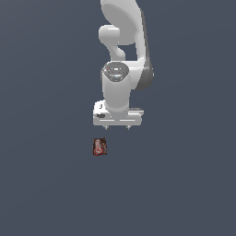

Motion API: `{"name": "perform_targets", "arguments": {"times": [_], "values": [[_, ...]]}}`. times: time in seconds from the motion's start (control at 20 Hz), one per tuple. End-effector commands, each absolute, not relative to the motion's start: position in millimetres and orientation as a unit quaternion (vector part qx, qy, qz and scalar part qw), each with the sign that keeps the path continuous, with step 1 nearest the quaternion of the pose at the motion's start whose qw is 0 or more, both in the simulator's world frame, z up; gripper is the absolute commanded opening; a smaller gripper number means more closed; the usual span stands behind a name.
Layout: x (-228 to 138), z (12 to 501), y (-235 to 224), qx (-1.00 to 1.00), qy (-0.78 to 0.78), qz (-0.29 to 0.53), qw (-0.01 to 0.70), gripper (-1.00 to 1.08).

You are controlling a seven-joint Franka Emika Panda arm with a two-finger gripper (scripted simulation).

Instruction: Pick up the object and move it to a goal position.

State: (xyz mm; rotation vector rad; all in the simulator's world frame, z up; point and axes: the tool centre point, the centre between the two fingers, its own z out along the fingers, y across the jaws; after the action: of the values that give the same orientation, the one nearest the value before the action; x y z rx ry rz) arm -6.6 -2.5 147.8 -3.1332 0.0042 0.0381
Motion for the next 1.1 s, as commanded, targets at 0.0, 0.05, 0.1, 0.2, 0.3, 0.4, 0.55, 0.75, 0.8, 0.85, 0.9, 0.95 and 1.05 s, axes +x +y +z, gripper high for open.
{"name": "perform_targets", "arguments": {"times": [0.0,0.05,0.1,0.2,0.3,0.4,0.55,0.75,0.8,0.85,0.9,0.95,1.05], "values": [[-7,148,-3,-1.000,0.001,0.012,0.004,1.00],[-7,148,-2,-1.000,0.001,0.012,0.004,1.00],[-6,149,-2,-1.000,0.000,0.011,0.005,1.00],[-6,151,-1,-1.000,-0.003,0.009,0.006,1.00],[-6,154,2,-1.000,-0.008,0.005,0.008,1.00],[-5,158,4,-1.000,-0.013,0.002,0.010,1.00],[-5,160,6,-1.000,-0.014,0.000,0.011,1.00],[-4,157,4,-1.000,-0.014,0.001,0.010,1.00],[-4,156,2,-1.000,-0.015,0.000,0.010,1.00],[-3,154,0,-1.000,-0.016,0.000,0.010,1.00],[-1,152,-3,-1.000,-0.017,0.000,0.010,1.00],[0,149,-6,-1.000,-0.019,0.000,0.009,1.00],[3,143,-13,-1.000,-0.021,0.000,0.009,1.00]]}}
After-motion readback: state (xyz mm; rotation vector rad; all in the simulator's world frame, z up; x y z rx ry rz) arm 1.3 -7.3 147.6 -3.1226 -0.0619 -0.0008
